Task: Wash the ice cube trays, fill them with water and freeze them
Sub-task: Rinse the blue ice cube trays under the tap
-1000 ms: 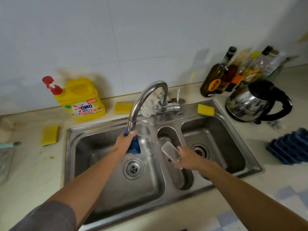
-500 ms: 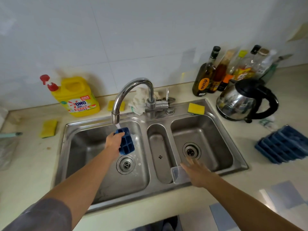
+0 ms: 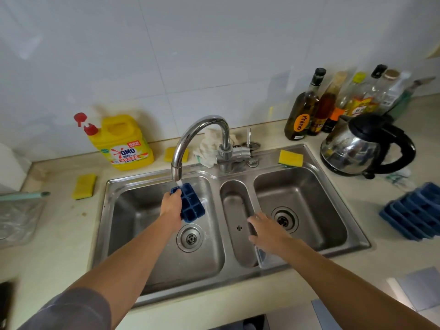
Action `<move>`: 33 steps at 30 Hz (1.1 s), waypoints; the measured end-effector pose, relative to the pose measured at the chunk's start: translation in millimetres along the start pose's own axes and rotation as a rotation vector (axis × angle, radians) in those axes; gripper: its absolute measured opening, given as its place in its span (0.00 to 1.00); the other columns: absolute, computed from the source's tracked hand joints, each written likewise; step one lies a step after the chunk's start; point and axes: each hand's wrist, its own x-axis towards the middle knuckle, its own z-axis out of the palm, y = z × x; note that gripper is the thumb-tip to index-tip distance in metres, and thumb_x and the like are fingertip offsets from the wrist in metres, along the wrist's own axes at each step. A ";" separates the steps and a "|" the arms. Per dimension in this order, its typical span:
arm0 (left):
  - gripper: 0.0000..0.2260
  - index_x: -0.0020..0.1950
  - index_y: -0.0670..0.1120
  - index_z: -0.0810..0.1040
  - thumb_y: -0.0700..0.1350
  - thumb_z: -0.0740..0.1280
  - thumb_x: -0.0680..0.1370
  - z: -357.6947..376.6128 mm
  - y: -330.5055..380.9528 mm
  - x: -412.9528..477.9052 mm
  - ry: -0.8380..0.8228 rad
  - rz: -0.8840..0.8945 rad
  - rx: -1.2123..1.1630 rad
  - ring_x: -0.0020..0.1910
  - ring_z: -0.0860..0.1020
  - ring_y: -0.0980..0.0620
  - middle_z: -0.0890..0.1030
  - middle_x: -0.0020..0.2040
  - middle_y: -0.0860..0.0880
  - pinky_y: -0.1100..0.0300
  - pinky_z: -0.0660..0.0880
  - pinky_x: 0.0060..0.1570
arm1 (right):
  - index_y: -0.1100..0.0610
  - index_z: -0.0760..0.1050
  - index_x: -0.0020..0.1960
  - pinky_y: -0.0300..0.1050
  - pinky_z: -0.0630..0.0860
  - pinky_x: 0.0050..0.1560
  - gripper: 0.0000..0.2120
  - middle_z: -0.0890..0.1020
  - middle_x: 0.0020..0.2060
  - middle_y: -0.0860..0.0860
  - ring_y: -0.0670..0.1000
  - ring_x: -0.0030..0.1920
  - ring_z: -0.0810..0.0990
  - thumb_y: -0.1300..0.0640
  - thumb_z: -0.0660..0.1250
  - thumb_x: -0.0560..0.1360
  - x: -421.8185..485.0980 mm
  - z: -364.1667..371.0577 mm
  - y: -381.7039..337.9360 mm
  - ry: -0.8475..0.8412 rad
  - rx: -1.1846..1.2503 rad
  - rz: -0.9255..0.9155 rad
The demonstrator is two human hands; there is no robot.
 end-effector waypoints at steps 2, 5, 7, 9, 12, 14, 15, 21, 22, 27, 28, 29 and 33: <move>0.09 0.64 0.47 0.72 0.46 0.61 0.84 -1.7 2.8 6.6 -0.017 -0.040 -0.042 0.53 0.81 0.40 0.80 0.55 0.42 0.38 0.79 0.55 | 0.57 0.69 0.75 0.48 0.70 0.68 0.23 0.72 0.72 0.54 0.54 0.70 0.73 0.53 0.65 0.81 11.8 -10.4 -30.1 0.064 0.210 -0.002; 0.03 0.55 0.48 0.74 0.43 0.61 0.84 -5.1 8.2 9.5 -0.052 -0.107 -0.138 0.45 0.82 0.42 0.82 0.48 0.43 0.46 0.80 0.42 | 0.57 0.72 0.72 0.44 0.73 0.59 0.22 0.79 0.66 0.52 0.51 0.63 0.78 0.50 0.65 0.81 31.9 -23.0 -84.3 0.119 0.498 0.019; 0.06 0.49 0.49 0.74 0.42 0.60 0.83 -5.8 14.8 11.4 -0.079 -0.144 -0.170 0.45 0.81 0.41 0.81 0.47 0.42 0.44 0.80 0.46 | 0.55 0.71 0.71 0.51 0.80 0.58 0.22 0.81 0.61 0.52 0.53 0.57 0.83 0.47 0.66 0.80 47.1 -27.3 -117.9 0.084 0.752 0.100; 0.08 0.52 0.48 0.76 0.40 0.58 0.83 -4.7 19.6 14.7 -0.129 -0.130 -0.167 0.46 0.80 0.40 0.81 0.49 0.41 0.41 0.78 0.52 | 0.56 0.72 0.66 0.56 0.84 0.55 0.17 0.83 0.55 0.55 0.54 0.46 0.86 0.50 0.66 0.80 60.0 -29.4 -144.0 0.039 0.976 0.187; 0.13 0.61 0.44 0.77 0.37 0.58 0.81 -5.3 25.4 22.9 -0.176 -0.059 -0.164 0.50 0.80 0.39 0.81 0.53 0.38 0.41 0.78 0.56 | 0.60 0.75 0.62 0.53 0.84 0.45 0.10 0.85 0.49 0.62 0.57 0.38 0.85 0.60 0.66 0.81 76.3 -29.9 -164.3 0.072 1.125 0.220; 0.14 0.63 0.41 0.76 0.35 0.59 0.80 -14.2 30.6 32.2 -0.194 -0.004 -0.076 0.51 0.80 0.40 0.81 0.55 0.38 0.45 0.80 0.51 | 0.60 0.77 0.60 0.54 0.84 0.43 0.08 0.85 0.47 0.63 0.57 0.37 0.84 0.62 0.66 0.81 85.1 -32.5 -170.1 0.128 1.157 0.220; 0.13 0.63 0.40 0.76 0.35 0.59 0.80 -20.9 32.7 37.0 -0.209 0.014 -0.004 0.52 0.81 0.41 0.81 0.55 0.38 0.48 0.81 0.47 | 0.58 0.78 0.58 0.54 0.84 0.42 0.07 0.85 0.47 0.63 0.57 0.36 0.84 0.62 0.66 0.81 89.4 -34.9 -171.5 0.166 1.156 0.224; 0.11 0.57 0.43 0.79 0.34 0.60 0.80 -49.0 39.6 52.4 -0.547 0.068 0.358 0.32 0.78 0.51 0.82 0.41 0.43 0.53 0.82 0.41 | 0.53 0.74 0.63 0.46 0.84 0.36 0.13 0.81 0.55 0.55 0.57 0.42 0.87 0.61 0.68 0.79 114.9 -42.9 -173.6 0.220 1.104 0.249; 0.10 0.55 0.43 0.80 0.35 0.61 0.79 -50.0 39.1 52.5 -0.557 0.076 0.402 0.32 0.78 0.51 0.81 0.39 0.43 0.53 0.82 0.42 | 0.52 0.72 0.63 0.45 0.83 0.35 0.15 0.80 0.56 0.55 0.57 0.44 0.87 0.64 0.67 0.78 117.9 -41.6 -175.4 0.188 1.124 0.244; 0.08 0.56 0.43 0.78 0.35 0.65 0.79 -51.7 28.0 51.7 -0.469 0.152 0.394 0.33 0.82 0.47 0.84 0.44 0.40 0.54 0.82 0.39 | 0.46 0.74 0.51 0.42 0.80 0.32 0.18 0.80 0.55 0.54 0.56 0.46 0.84 0.70 0.62 0.77 125.6 -36.8 -176.5 0.177 1.133 0.221; 0.09 0.59 0.43 0.76 0.36 0.65 0.79 -50.6 26.3 50.3 -0.444 0.165 0.383 0.34 0.83 0.47 0.85 0.46 0.40 0.54 0.82 0.38 | 0.46 0.74 0.51 0.42 0.79 0.32 0.18 0.81 0.53 0.55 0.55 0.43 0.84 0.70 0.61 0.77 125.3 -35.0 -174.6 0.173 1.128 0.223; 0.10 0.59 0.44 0.74 0.37 0.66 0.79 -48.9 25.7 48.1 -0.422 0.181 0.373 0.34 0.83 0.47 0.85 0.47 0.40 0.54 0.82 0.37 | 0.48 0.75 0.51 0.43 0.78 0.31 0.17 0.82 0.51 0.56 0.54 0.38 0.83 0.70 0.59 0.78 124.7 -32.9 -172.7 0.172 1.129 0.228; 0.11 0.58 0.48 0.74 0.36 0.63 0.78 -41.0 29.5 36.8 -0.333 0.302 0.386 0.32 0.83 0.49 0.85 0.45 0.43 0.52 0.83 0.35 | 0.52 0.76 0.48 0.45 0.69 0.26 0.18 0.79 0.37 0.60 0.49 0.27 0.73 0.71 0.54 0.78 122.6 -25.9 -167.4 0.196 1.113 0.296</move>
